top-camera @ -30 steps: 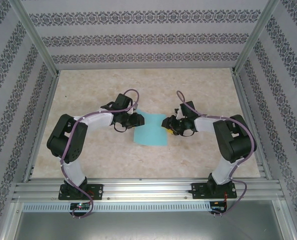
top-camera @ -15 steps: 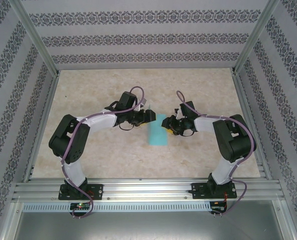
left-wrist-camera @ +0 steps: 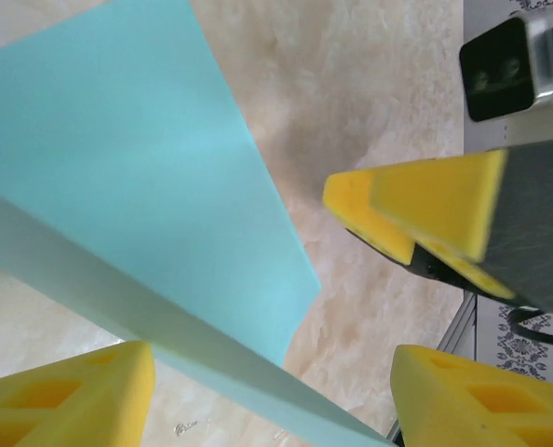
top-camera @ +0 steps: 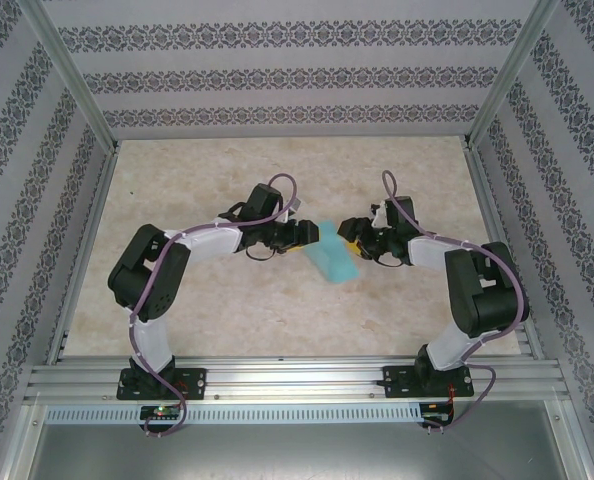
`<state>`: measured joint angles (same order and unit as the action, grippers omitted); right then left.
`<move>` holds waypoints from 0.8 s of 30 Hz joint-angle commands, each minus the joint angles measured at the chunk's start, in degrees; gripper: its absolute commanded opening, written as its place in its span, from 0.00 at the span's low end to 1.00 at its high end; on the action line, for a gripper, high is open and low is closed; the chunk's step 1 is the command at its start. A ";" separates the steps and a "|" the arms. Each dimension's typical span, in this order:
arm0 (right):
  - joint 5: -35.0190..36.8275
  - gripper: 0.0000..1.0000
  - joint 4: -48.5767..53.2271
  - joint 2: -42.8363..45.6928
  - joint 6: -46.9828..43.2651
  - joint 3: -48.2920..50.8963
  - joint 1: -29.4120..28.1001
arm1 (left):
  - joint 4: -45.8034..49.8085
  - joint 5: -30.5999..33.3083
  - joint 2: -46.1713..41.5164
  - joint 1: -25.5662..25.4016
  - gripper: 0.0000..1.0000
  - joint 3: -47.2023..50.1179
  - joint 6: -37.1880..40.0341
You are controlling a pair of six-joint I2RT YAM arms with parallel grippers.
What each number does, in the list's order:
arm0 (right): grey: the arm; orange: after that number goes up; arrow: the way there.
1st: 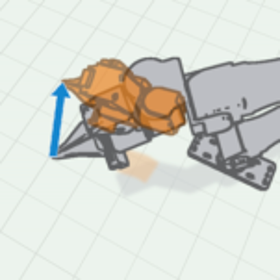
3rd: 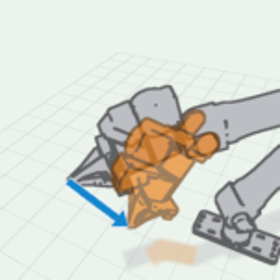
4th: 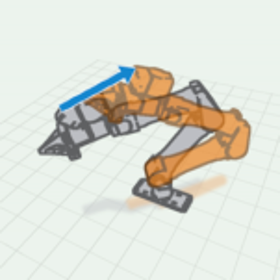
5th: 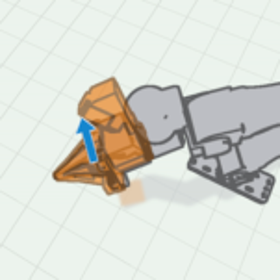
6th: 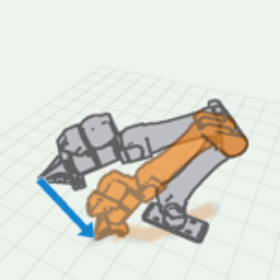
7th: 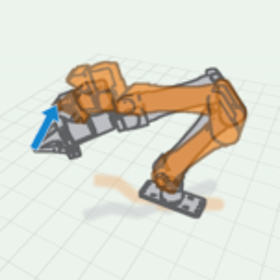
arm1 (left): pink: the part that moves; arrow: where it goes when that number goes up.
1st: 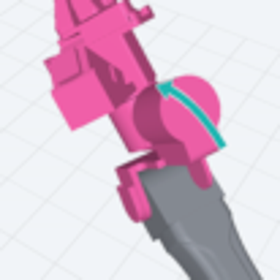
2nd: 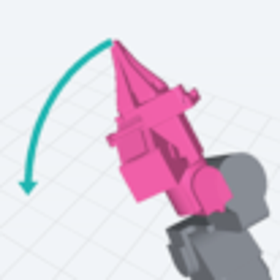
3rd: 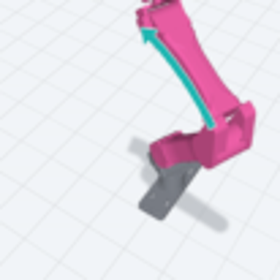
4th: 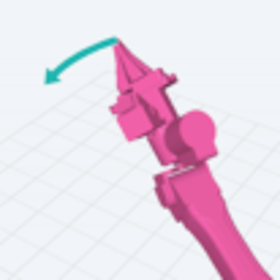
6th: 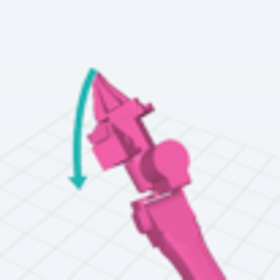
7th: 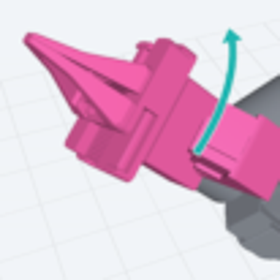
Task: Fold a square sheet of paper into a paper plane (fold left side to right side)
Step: First fold in half a square sheet of paper at the center of the table.
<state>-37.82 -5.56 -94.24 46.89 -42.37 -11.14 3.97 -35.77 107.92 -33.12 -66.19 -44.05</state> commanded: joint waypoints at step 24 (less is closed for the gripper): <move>4.95 0.53 14.04 -1.40 -5.57 0.43 -5.80 | 0.47 1.47 0.82 -1.20 0.70 -2.71 0.78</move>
<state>-34.50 5.19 -96.64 42.24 -42.74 -15.42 3.95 -35.27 109.36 -33.82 -67.16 -44.03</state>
